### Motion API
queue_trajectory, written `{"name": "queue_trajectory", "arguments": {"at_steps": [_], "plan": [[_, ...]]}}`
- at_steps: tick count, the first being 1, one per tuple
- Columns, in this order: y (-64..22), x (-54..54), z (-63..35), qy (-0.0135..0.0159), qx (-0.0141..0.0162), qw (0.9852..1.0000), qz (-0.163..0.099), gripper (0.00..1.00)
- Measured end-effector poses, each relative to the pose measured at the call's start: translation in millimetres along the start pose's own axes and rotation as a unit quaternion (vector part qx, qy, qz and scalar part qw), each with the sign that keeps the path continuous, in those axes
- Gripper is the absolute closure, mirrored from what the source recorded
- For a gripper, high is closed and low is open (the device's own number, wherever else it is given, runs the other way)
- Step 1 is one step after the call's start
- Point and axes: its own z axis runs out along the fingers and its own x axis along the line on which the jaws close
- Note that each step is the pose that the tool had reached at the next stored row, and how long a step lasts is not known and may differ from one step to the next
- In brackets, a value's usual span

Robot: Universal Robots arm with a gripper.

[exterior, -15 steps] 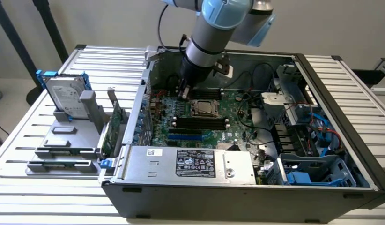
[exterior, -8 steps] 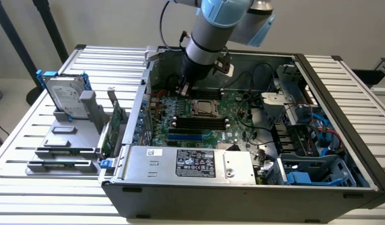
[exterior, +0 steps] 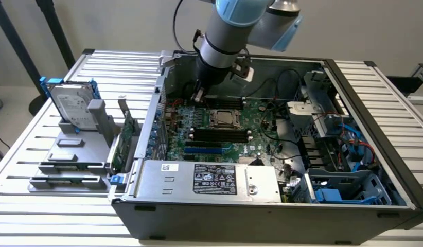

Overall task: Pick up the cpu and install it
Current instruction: 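Install the first cpu locking lever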

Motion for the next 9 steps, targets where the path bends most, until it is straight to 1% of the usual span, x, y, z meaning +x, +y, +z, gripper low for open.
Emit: {"name": "queue_trajectory", "arguments": {"at_steps": [2,4,9], "plan": [[-3.6,-0.9,0.3,0.0022,-0.0001,1.0000,0.002,0.89],[-6.5,-1.8,0.8,0.0052,-0.0006,1.0000,0.007,0.89],[-9.8,-2.6,1.2,0.0144,-0.0037,0.9996,0.026,0.89]]}}
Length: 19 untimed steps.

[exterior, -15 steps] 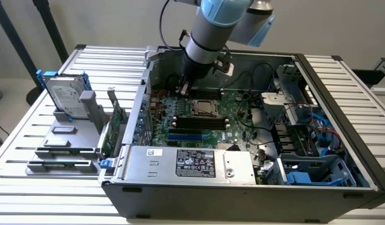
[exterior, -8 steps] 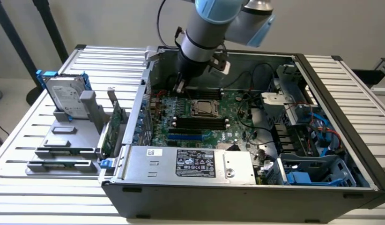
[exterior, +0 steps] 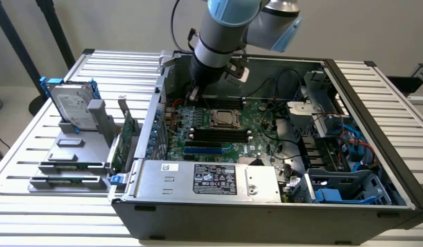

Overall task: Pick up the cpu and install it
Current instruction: 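Install the first cpu locking lever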

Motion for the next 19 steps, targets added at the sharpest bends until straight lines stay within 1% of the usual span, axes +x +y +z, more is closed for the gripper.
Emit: {"name": "queue_trajectory", "arguments": {"at_steps": [5,10,12,16,19], "plan": [[-2.3,0.5,-3.9,0.0091,-0.0032,0.9998,0.019,0.89],[-5.7,1.6,-10.4,0.0186,-0.0060,0.9991,0.037,0.89],[-6.6,1.9,-12.3,0.0220,-0.0071,0.9988,0.043,0.89],[-7.8,1.6,-12.5,0.0291,-0.0100,0.9980,0.055,0.89],[-11.8,0.1,-11.6,0.0335,-0.0105,0.9976,0.060,0.89]]}}
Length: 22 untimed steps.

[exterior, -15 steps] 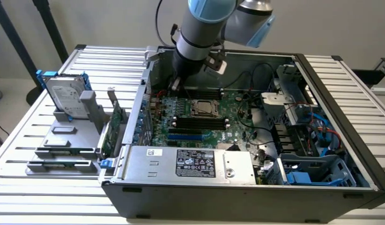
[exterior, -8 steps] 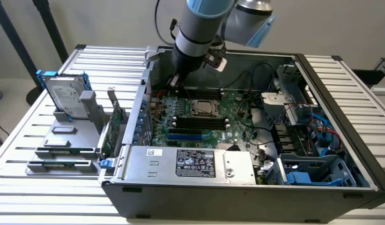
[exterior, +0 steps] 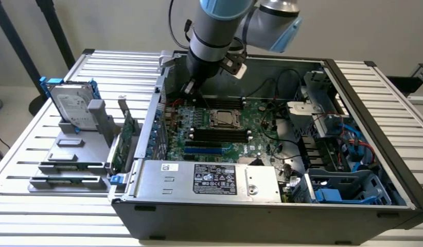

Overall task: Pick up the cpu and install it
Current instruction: 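Install the first cpu locking lever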

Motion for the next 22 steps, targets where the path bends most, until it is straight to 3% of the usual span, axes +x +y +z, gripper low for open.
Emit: {"name": "queue_trajectory", "arguments": {"at_steps": [3,5,9,11,17,22], "plan": [[-3.2,-1.7,0.6,0.0058,0.0000,1.0000,0.006,0.89],[-3.2,-1.7,0.6,0.0113,-0.0008,0.9999,0.011,0.89],[-3.3,-1.7,0.7,0.0220,-0.0040,0.9995,0.022,0.89],[-3.3,-1.7,0.6,0.0257,-0.0062,0.9993,0.027,0.89],[-3.5,-1.5,-0.2,0.0327,-0.0132,0.9987,0.037,0.89],[-2.9,-0.6,-1.8,0.0356,-0.0174,0.9984,0.040,0.89]]}}
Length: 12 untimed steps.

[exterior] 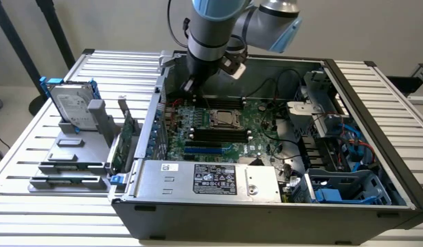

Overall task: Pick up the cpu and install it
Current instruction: 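Install the first cpu locking lever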

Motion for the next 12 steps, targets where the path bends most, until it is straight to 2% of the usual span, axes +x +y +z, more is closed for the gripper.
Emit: {"name": "queue_trajectory", "arguments": {"at_steps": [5,12], "plan": [[4.4,3.1,-1.3,0.0016,-0.0027,1.0000,-0.001,0.89],[15.7,10.5,-3.0,0.0042,-0.0050,1.0000,-0.003,0.89]]}}
